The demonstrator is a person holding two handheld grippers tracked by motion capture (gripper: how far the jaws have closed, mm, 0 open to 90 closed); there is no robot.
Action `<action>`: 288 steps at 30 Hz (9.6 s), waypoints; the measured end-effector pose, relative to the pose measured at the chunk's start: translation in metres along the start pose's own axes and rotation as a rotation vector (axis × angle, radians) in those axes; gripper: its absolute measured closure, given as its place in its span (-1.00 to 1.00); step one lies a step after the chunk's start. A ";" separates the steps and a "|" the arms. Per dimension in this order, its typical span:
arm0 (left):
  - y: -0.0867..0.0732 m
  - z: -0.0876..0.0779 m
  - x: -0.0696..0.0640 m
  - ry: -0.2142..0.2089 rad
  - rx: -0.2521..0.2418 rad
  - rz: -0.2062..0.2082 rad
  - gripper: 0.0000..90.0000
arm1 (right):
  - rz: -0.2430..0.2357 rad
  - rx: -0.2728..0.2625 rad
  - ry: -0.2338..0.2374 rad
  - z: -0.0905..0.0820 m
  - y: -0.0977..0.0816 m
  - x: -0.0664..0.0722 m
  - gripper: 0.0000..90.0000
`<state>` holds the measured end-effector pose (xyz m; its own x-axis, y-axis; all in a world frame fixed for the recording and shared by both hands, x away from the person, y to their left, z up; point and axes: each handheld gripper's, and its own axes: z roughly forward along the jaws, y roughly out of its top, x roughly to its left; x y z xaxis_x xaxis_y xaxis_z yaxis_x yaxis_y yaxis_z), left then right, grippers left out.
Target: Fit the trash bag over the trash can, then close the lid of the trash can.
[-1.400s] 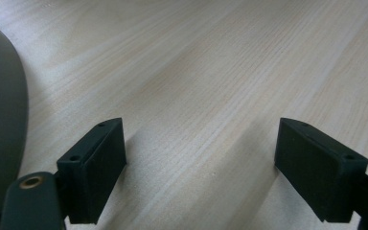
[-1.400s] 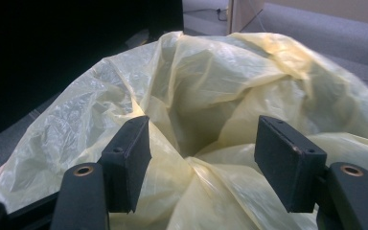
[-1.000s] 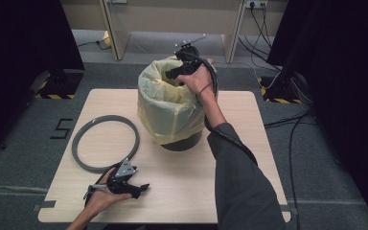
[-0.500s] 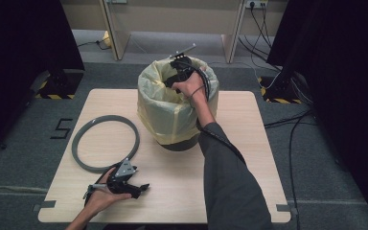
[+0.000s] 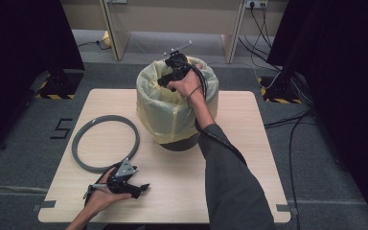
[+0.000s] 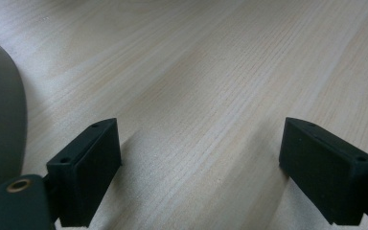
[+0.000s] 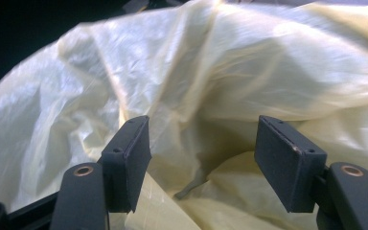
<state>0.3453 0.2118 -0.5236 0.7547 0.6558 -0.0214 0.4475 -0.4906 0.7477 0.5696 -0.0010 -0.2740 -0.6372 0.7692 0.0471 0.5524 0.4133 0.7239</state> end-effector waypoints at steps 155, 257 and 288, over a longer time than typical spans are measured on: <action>0.001 0.002 0.000 0.002 0.000 -0.003 -0.73 | 0.267 -0.233 -0.171 -0.139 -0.161 -0.124 -0.50; 0.011 -0.035 0.064 0.120 0.138 -0.095 -0.12 | 0.185 0.122 -0.169 -0.080 -0.388 -0.068 -0.65; 0.039 -0.048 0.124 0.024 0.195 -0.133 0.74 | 0.203 0.099 -0.159 -0.079 -0.388 -0.068 -0.60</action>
<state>0.4336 0.3013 -0.4653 0.6722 0.7343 -0.0942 0.6285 -0.4989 0.5967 0.3564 -0.2523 -0.5034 -0.4202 0.9047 0.0702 0.7148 0.2823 0.6398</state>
